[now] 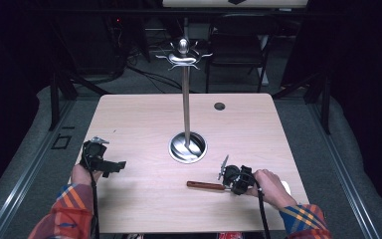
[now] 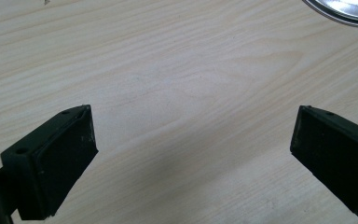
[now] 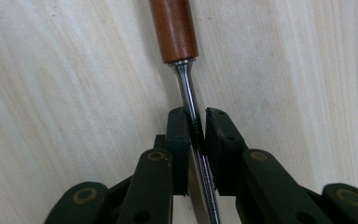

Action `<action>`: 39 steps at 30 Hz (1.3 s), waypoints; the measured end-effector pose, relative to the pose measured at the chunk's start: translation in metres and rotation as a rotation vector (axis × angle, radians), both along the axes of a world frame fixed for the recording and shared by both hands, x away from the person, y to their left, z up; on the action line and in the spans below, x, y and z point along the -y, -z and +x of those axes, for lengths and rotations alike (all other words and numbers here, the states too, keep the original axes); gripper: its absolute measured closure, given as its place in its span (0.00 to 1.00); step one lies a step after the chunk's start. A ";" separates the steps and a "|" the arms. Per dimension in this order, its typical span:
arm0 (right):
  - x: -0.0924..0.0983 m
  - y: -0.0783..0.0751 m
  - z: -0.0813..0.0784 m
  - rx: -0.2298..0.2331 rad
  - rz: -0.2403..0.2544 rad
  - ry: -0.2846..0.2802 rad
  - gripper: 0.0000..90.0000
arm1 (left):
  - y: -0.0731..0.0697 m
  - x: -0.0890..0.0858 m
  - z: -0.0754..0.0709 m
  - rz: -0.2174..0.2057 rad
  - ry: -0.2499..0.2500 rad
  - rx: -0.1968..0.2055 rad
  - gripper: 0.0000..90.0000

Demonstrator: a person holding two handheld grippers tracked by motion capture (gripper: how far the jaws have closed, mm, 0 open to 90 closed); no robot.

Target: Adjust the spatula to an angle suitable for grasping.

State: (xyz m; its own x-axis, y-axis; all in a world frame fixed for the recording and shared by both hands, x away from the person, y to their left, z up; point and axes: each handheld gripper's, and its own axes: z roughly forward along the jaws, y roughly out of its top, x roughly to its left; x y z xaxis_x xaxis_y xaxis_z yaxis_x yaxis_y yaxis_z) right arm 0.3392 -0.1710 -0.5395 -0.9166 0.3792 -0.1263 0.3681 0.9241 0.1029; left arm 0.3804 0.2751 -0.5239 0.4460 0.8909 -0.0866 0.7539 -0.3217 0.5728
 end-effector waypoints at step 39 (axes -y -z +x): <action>0.025 -0.001 0.014 0.034 -0.047 0.148 0.93 | 0.002 0.001 0.001 0.015 0.030 -0.030 0.00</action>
